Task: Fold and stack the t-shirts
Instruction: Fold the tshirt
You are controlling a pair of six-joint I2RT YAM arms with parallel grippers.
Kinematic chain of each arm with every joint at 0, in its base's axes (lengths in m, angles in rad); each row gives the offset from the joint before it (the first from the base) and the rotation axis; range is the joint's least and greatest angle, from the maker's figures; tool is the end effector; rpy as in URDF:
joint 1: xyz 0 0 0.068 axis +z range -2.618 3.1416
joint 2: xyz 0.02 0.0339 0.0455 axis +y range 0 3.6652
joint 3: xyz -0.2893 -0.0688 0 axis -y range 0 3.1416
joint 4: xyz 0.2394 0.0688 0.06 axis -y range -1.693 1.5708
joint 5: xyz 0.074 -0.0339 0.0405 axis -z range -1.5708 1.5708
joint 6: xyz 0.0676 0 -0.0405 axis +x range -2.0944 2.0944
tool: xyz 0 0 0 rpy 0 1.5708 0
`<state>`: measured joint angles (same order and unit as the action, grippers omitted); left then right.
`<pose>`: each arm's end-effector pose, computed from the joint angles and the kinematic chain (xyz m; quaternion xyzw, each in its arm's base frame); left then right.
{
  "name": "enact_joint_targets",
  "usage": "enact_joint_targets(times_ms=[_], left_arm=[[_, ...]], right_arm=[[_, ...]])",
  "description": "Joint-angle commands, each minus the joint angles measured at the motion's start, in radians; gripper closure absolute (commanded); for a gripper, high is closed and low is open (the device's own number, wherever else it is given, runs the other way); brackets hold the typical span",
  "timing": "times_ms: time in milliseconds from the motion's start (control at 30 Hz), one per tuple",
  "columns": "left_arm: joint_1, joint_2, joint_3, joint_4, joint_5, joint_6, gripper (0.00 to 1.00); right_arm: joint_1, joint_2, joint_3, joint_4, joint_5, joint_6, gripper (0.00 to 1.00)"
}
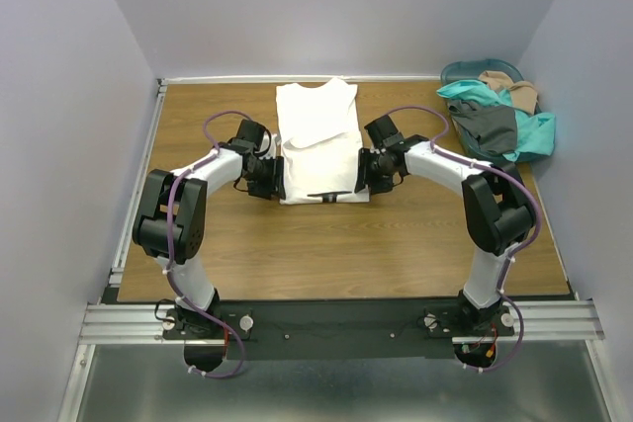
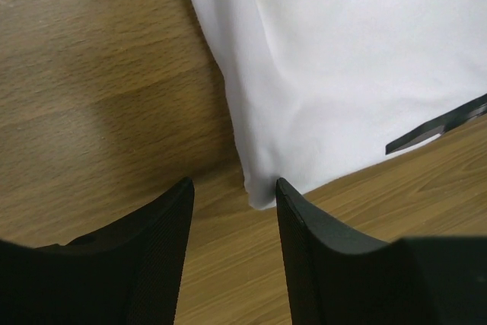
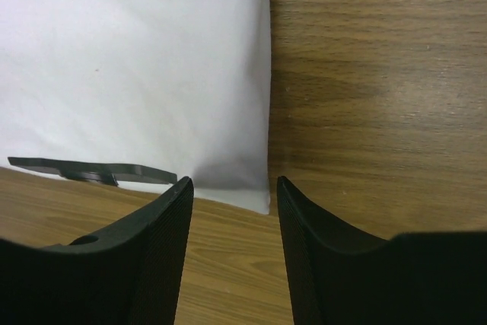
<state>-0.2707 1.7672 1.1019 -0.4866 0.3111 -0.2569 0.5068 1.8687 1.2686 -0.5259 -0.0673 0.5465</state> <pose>0.3395 -0.1157 0.1703 0.0389 0.9661 -0.1999 0.1588 0.3451 0.1968 0.1767 0.0119 0.9748 0.1392 0.1741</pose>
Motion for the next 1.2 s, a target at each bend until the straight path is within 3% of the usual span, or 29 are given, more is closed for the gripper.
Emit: enact_joint_targets(times_ms=[0, 367, 700, 900, 1033, 1067, 1167], left_arm=[[-0.002, -0.028, -0.022, -0.001, 0.016, -0.004, 0.45], [-0.002, -0.029, -0.046, 0.017, 0.042, -0.008, 0.46], [-0.002, -0.028, -0.094, 0.059, 0.094, -0.021, 0.5], [-0.002, -0.02, -0.108, 0.072, 0.094, -0.024, 0.62], [-0.002, -0.012, -0.116, 0.083, 0.111, -0.025, 0.82], [-0.002, -0.011, -0.117, 0.083, 0.114, -0.024, 0.91], [-0.002, -0.028, -0.109, 0.068, 0.086, -0.016, 1.0]], right_arm=[[0.004, 0.001, -0.003, 0.018, -0.04, 0.009, 0.46], [0.004, 0.038, -0.017, 0.009, -0.066, 0.009, 0.54], [0.002, 0.023, -0.058, -0.011, -0.052, 0.015, 0.54], [0.004, 0.03, -0.066, -0.011, -0.055, 0.004, 0.59], [0.004, 0.044, -0.055, -0.011, -0.066, -0.011, 0.73], [0.004, 0.043, -0.054, -0.011, -0.066, -0.013, 0.82], [0.004, 0.018, -0.048, -0.013, -0.054, -0.014, 0.9]])
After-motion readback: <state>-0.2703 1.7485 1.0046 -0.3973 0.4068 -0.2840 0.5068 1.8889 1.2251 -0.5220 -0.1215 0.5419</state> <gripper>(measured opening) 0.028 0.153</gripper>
